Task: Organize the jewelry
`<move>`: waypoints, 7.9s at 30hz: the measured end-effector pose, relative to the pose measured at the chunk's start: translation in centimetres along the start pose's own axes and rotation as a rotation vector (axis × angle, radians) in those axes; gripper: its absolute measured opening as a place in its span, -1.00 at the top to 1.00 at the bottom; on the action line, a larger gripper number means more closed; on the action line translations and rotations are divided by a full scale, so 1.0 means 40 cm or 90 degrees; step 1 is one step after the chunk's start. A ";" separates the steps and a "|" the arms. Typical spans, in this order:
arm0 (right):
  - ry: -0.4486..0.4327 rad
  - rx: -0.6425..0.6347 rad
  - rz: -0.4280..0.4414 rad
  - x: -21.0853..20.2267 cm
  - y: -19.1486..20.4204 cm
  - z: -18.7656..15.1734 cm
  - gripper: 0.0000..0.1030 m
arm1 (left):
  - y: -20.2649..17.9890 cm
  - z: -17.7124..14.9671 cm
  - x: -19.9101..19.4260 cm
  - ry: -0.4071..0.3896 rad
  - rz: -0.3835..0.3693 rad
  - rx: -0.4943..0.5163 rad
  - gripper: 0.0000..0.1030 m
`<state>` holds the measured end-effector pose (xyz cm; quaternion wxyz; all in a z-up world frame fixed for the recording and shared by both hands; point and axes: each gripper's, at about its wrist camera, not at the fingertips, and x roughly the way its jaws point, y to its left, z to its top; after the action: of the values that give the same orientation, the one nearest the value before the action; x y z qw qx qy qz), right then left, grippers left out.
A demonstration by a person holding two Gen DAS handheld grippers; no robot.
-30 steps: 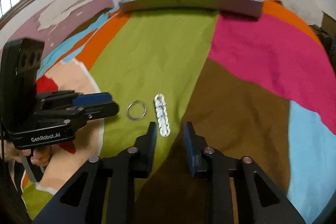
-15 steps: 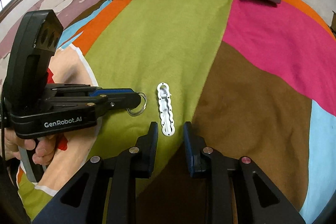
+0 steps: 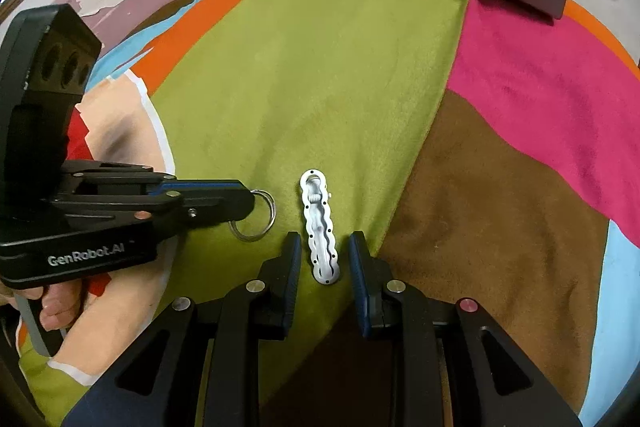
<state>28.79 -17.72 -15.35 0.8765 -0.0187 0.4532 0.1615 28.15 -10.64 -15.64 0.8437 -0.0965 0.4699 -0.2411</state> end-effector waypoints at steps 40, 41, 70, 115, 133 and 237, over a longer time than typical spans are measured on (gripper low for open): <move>-0.374 0.152 -0.060 -0.180 -0.343 0.356 0.78 | -0.119 0.555 -0.043 -0.230 0.134 0.045 0.92; -0.365 0.154 -0.058 -0.164 -0.346 0.359 0.77 | -0.121 0.554 -0.037 -0.226 0.136 0.047 0.92; -0.396 0.174 -0.125 -0.260 -0.324 0.342 0.30 | -0.130 0.498 -0.162 -0.300 0.164 -0.007 -0.33; -0.545 0.065 -0.157 -0.758 0.210 -0.157 -0.98 | -0.120 -0.165 -0.711 -0.484 0.247 0.073 -1.00; -0.479 0.103 -0.163 -0.695 0.175 -0.185 -0.98 | -0.114 -0.208 -0.682 -0.473 0.243 0.080 -1.00; -0.474 0.108 -0.159 -0.686 0.204 -0.184 -0.98 | -0.077 -0.208 -0.687 -0.466 0.253 0.067 -1.00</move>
<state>5.81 -18.60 3.21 0.9920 0.0589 0.1106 0.0115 8.04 0.89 1.60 0.9888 -0.0401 0.1354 -0.0473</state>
